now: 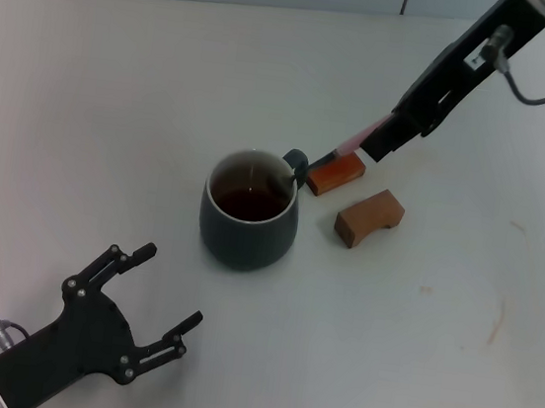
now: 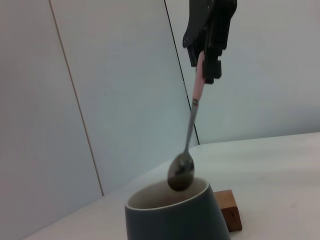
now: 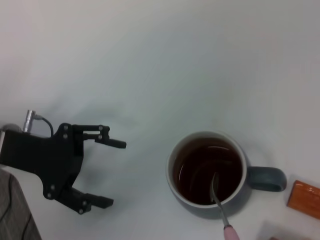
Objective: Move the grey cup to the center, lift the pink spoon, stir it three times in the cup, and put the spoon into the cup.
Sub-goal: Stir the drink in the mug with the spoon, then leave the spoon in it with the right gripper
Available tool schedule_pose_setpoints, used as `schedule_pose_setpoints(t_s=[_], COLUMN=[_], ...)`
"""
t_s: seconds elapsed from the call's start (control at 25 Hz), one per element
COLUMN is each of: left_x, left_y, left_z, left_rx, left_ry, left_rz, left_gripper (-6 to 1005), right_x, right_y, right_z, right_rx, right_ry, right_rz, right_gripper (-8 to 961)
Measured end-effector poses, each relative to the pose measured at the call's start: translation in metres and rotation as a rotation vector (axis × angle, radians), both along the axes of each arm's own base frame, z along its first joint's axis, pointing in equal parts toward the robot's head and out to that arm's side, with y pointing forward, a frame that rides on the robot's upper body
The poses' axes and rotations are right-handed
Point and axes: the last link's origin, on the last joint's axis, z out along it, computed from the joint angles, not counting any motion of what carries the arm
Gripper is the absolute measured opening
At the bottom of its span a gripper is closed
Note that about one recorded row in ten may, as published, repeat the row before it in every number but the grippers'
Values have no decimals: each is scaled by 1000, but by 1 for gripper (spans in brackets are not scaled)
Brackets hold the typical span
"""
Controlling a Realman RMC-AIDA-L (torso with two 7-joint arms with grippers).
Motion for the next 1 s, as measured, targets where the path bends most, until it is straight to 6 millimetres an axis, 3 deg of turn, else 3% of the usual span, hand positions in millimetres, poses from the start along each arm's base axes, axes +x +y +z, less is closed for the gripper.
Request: schedule_pose_setpoints(t_s=[0.12, 0.72, 1.0], left_x=[0, -2, -2], left_y=[0, -2, -4], left_z=[0, 2, 1], left_rx=[2, 12, 16], left_ry=[0, 1, 5], left_rz=[1, 5, 1], left_gripper=[856, 856, 856], right_x=[2, -7, -10], right_y=[1, 3, -1], right_z=[-10, -25, -48], right_rx=[-10, 17, -40], right_ry=[-17, -34, -117], right_rz=[18, 65, 51], right_gripper=[123, 123, 123])
